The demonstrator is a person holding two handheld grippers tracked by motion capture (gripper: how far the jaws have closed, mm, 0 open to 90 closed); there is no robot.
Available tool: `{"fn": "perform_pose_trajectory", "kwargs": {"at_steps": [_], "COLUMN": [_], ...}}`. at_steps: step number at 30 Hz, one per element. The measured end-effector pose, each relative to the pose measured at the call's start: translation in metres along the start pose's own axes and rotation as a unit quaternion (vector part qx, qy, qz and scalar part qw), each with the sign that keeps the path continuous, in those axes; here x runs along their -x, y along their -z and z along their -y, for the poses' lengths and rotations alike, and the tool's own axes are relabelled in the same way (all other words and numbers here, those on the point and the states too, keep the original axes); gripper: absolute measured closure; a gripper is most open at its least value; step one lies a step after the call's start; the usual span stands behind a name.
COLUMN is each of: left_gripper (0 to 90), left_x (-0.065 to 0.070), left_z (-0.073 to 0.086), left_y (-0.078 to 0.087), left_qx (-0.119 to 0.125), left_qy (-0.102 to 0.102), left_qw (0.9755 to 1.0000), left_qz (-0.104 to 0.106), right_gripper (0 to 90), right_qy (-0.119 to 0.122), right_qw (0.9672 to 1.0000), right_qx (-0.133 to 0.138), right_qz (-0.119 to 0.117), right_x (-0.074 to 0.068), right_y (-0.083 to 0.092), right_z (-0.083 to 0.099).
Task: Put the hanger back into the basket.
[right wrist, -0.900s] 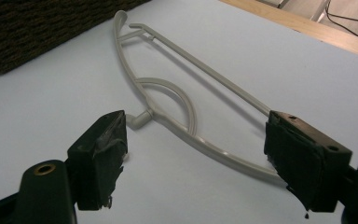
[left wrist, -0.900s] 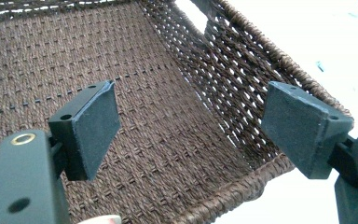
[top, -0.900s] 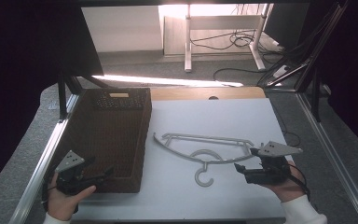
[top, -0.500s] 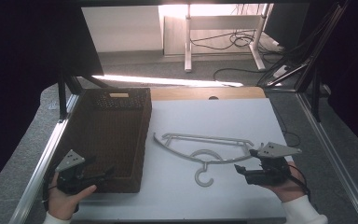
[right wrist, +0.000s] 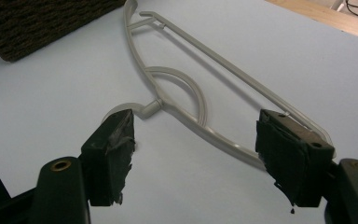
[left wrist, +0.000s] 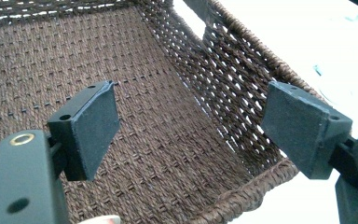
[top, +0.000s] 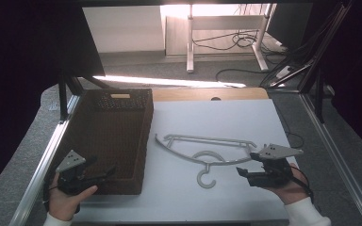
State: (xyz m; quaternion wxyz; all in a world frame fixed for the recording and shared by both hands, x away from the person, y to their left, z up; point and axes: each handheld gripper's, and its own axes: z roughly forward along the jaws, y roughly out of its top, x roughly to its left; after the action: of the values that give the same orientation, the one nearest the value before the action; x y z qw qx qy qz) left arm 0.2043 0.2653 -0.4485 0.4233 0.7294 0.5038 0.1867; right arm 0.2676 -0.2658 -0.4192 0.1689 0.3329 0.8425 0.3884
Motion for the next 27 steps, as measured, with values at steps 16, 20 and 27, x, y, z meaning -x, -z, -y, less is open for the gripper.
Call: {"fn": "perform_pose_trajectory", "kwargs": {"at_steps": [16, 20, 27], "left_gripper": [19.0, 19.0, 19.1], "left_x": [0.001, -0.001, -0.002], "left_z": [-0.001, -0.003, -0.005], "left_y": [0.000, 0.001, 0.004], "left_qx": [0.000, 0.004, 0.009], "left_qy": [-0.001, 0.004, 0.008], "left_qw": [1.0000, 1.0000, 0.9999], "left_qz": [0.000, 0.000, 0.005], "right_gripper": [29.5, 30.6, 34.9], "right_qy": [-0.006, -0.004, -0.007], "right_qw": [0.9999, 0.9999, 0.9996], "right_qx": [0.001, -0.003, -0.022], "right_qz": [-0.010, -0.011, -0.012], "right_x": [0.001, 0.002, 0.010], "right_y": [-0.004, -0.007, -0.022], "right_z": [-0.002, -0.006, -0.020]}}
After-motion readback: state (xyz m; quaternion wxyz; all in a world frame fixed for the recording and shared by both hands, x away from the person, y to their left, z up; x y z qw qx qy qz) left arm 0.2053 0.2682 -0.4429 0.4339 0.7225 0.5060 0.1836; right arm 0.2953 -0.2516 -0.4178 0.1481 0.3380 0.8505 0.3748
